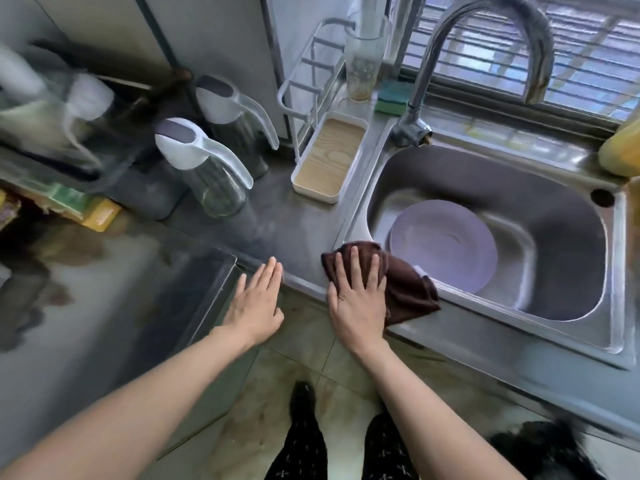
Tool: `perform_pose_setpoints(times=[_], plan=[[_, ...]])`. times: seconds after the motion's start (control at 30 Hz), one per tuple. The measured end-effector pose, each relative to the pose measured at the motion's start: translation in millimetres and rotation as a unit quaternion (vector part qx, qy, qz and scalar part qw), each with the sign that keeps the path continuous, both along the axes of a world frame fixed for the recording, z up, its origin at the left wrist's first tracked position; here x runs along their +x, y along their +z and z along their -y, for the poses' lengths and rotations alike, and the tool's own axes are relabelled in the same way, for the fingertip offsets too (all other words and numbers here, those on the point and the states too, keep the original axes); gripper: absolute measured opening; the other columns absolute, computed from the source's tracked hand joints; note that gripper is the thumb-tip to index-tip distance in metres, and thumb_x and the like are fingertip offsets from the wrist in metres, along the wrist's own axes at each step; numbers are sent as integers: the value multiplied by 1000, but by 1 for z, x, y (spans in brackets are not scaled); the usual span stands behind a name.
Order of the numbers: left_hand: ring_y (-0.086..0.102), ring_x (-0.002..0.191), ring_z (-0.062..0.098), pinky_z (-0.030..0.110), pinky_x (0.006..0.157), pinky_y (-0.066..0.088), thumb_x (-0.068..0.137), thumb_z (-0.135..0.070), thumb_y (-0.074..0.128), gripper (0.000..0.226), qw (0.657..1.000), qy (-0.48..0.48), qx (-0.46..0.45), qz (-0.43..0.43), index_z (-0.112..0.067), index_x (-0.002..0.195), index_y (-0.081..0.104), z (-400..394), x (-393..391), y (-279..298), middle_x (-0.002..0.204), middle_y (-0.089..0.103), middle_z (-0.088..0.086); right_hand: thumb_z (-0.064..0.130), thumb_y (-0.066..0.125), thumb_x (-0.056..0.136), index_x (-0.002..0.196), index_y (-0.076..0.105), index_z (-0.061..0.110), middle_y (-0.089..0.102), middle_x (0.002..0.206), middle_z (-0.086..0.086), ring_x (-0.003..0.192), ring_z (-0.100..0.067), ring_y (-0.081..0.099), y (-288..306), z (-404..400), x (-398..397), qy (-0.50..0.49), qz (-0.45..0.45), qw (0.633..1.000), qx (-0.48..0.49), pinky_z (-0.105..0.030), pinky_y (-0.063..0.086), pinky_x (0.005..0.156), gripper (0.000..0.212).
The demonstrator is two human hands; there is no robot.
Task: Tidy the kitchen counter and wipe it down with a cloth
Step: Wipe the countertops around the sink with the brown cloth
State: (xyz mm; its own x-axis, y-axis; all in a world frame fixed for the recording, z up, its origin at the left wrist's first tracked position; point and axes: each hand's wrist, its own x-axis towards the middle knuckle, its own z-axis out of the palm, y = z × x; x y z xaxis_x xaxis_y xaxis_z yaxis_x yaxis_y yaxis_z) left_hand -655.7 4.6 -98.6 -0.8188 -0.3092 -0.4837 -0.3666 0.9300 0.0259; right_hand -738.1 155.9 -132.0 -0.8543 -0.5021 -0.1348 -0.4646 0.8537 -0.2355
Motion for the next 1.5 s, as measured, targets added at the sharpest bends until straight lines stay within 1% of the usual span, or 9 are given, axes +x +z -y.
perform_pose_setpoints(times=[0.2,0.3,0.43,0.57,0.77,0.97,1.1,1.27,1.5], plan=[[-9,146,19,41,118,1,91,-25,40,76,1000,-21,-15,-7,-9,147,-9,48,8,-1,157,-15,5,44,31,90,138,44,30,42,145,7,139,-28,30,-15,-7,-8,129,-52,990,10,-42,22,110,51],[-7,146,20,42,118,2,91,-24,40,75,999,-50,-12,-6,-8,147,-7,61,4,-2,157,-14,7,39,31,91,141,40,25,38,148,4,140,-25,22,-16,-38,-1,35,-61,998,7,-37,15,111,52],[7,146,23,40,119,10,90,-21,41,69,996,-78,-20,-46,-6,148,6,67,1,-5,158,2,10,35,26,90,143,35,15,35,150,-9,138,-39,28,-6,-33,4,-138,-13,990,19,-49,24,108,57],[40,133,29,43,110,29,78,-17,56,65,989,-102,-41,-96,-3,139,37,76,0,-11,147,36,16,36,22,98,150,9,23,2,159,-2,144,-36,-2,4,20,-17,-183,68,981,11,-54,10,113,55],[54,120,30,47,101,41,65,-16,67,67,986,-111,-58,-110,-2,129,51,76,4,-16,136,51,16,40,14,92,150,9,23,-2,159,-1,145,-31,-7,8,73,-27,-42,53,998,17,-48,-3,115,60],[62,108,32,50,90,48,50,-16,78,72,986,-107,-73,-105,2,118,59,74,3,-17,124,60,19,43,34,85,133,50,30,48,141,6,130,-27,46,7,69,2,191,22,981,23,-45,42,100,53],[54,119,34,52,99,41,61,-13,71,70,987,-114,-41,-110,3,126,52,63,-8,-4,133,52,21,40,37,88,138,45,28,43,145,6,135,-25,39,1,23,23,163,6,986,11,-37,30,110,52],[21,142,27,44,117,12,85,-18,47,68,977,-177,3,-118,-4,145,19,31,-38,15,155,17,13,35,40,88,138,45,25,42,146,4,135,-26,39,3,-45,30,40,8,999,14,-34,25,109,52],[13,144,22,38,118,9,87,-21,42,68,963,-257,31,-79,-8,147,13,-31,-86,33,157,9,9,34,37,88,137,47,22,47,142,2,134,-23,32,9,-132,17,-86,12,996,36,-34,25,107,51]])
